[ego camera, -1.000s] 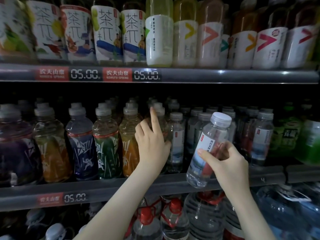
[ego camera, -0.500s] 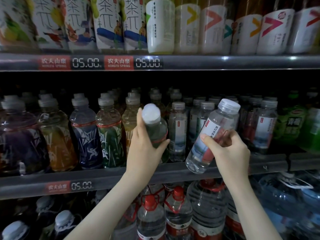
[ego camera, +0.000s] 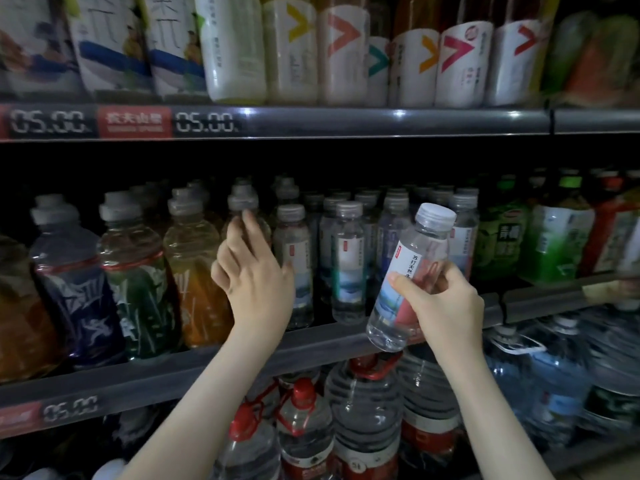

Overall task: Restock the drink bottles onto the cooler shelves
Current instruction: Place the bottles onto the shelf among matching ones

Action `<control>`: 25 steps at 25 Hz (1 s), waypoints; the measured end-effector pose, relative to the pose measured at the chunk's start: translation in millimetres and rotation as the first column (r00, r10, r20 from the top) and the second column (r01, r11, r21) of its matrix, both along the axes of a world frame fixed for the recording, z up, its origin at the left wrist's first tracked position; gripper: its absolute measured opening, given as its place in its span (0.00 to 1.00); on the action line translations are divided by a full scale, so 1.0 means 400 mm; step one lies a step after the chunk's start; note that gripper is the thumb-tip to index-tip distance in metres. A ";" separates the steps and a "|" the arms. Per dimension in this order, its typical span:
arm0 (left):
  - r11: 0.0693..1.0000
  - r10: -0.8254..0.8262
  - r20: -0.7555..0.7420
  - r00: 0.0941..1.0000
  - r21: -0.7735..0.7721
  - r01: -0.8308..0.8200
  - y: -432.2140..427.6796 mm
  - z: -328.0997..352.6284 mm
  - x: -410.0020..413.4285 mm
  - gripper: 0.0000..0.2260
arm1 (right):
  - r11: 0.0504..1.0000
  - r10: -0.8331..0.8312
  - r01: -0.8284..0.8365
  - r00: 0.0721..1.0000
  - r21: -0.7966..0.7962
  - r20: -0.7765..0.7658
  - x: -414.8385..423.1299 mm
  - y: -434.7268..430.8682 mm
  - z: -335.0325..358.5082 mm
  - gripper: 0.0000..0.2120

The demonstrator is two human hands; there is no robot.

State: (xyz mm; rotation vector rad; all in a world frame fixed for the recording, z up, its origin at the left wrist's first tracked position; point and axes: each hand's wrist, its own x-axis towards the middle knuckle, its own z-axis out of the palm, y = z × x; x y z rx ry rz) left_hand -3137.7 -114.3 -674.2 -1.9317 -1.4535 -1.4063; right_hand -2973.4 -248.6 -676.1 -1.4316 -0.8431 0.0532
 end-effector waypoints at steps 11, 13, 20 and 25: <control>0.661 -0.724 -0.003 0.690 -0.288 0.693 -0.140 -0.035 0.418 0.21 | 0.896 -0.352 0.363 0.932 0.253 -0.089 0.391 -0.033 0.031 0.24; 0.651 -0.696 0.047 0.717 -0.379 0.657 -0.139 -0.030 0.501 0.26 | 0.926 -0.332 0.343 0.939 0.156 -0.090 0.441 -0.025 0.033 0.20; 0.587 -0.628 0.186 0.755 -0.524 0.617 -0.114 0.001 0.679 0.39 | 0.988 -0.154 0.154 0.988 0.029 0.011 0.502 0.017 0.000 0.20; 0.698 -0.558 0.098 0.824 -0.482 0.530 -0.117 -0.013 0.669 0.41 | 0.991 -0.130 0.131 0.991 -0.038 0.037 0.508 0.037 0.000 0.19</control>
